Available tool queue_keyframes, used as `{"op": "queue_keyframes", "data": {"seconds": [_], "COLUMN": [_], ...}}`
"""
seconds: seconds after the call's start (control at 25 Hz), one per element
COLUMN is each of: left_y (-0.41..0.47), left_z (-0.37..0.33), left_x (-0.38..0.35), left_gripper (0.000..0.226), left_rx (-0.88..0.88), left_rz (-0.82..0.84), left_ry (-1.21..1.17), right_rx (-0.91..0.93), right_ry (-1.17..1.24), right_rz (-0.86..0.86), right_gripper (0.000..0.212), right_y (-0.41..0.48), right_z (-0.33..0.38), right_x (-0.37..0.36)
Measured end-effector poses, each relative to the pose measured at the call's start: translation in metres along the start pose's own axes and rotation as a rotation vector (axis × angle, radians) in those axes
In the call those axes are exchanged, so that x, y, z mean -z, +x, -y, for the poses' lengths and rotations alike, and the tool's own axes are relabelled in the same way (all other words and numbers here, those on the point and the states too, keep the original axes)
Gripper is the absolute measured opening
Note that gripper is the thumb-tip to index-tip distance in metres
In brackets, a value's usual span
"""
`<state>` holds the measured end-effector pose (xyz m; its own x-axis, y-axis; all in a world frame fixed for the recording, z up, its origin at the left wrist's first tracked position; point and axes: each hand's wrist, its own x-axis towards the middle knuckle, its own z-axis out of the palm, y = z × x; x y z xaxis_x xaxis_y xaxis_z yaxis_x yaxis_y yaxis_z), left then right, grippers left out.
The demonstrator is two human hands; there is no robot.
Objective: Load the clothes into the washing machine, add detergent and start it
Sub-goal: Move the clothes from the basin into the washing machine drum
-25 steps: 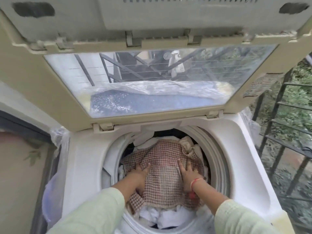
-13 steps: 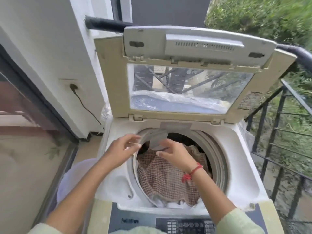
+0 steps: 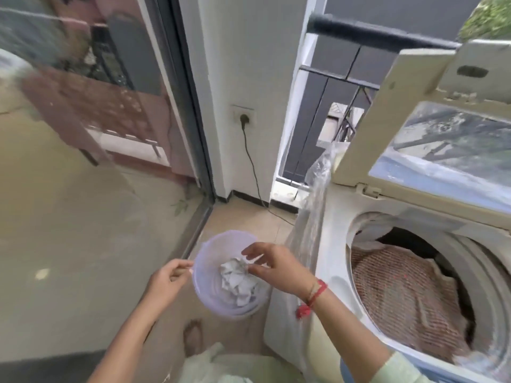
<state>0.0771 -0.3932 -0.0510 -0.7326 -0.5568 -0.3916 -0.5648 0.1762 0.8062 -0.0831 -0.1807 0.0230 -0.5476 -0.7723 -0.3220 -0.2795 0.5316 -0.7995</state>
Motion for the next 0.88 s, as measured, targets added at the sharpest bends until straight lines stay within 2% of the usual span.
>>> {"op": "queue_keyframes", "data": {"seconds": [0.08, 0.2, 0.28, 0.36, 0.52, 0.64, 0.76, 0.88], "left_y": [0.029, 0.075, 0.105, 0.137, 0.193, 0.226, 0.258, 0.291], "left_z": [0.027, 0.056, 0.069, 0.088, 0.141, 0.189, 0.235, 0.280], "left_x": [0.028, 0.053, 0.060, 0.059, 0.027, -0.025, -0.089, -0.146], "left_gripper": [0.024, 0.018, 0.010, 0.016, 0.019, 0.019, 0.024, 0.031], "left_rx": [0.052, 0.100, 0.142, 0.179, 0.265, 0.285, 0.246, 0.156], "left_rz": [0.022, 0.100, 0.163, 0.212, 0.330, 0.412, 0.525, 0.506], "left_ry": [0.007, 0.075, 0.119, 0.165, 0.268, 0.312, 0.294, 0.289], "right_rx": [-0.065, -0.209, -0.323, -0.440, -0.663, -0.752, -0.772, -0.814], "right_ry": [0.014, 0.048, 0.075, 0.096, 0.050, 0.006, -0.051, -0.075], "right_rz": [0.011, -0.019, -0.031, -0.041, -0.026, 0.009, 0.020, -0.023], "right_gripper": [0.026, 0.026, 0.026, 0.025, 0.031, 0.040, 0.051, 0.075], "right_y": [0.041, 0.102, 0.133, 0.154, 0.184, 0.203, 0.239, 0.293], "right_z": [0.010, 0.007, -0.011, -0.037, -0.121, -0.195, -0.282, -0.383], "right_x": [-0.034, -0.078, -0.099, -0.118, -0.158, -0.193, -0.231, -0.270]}}
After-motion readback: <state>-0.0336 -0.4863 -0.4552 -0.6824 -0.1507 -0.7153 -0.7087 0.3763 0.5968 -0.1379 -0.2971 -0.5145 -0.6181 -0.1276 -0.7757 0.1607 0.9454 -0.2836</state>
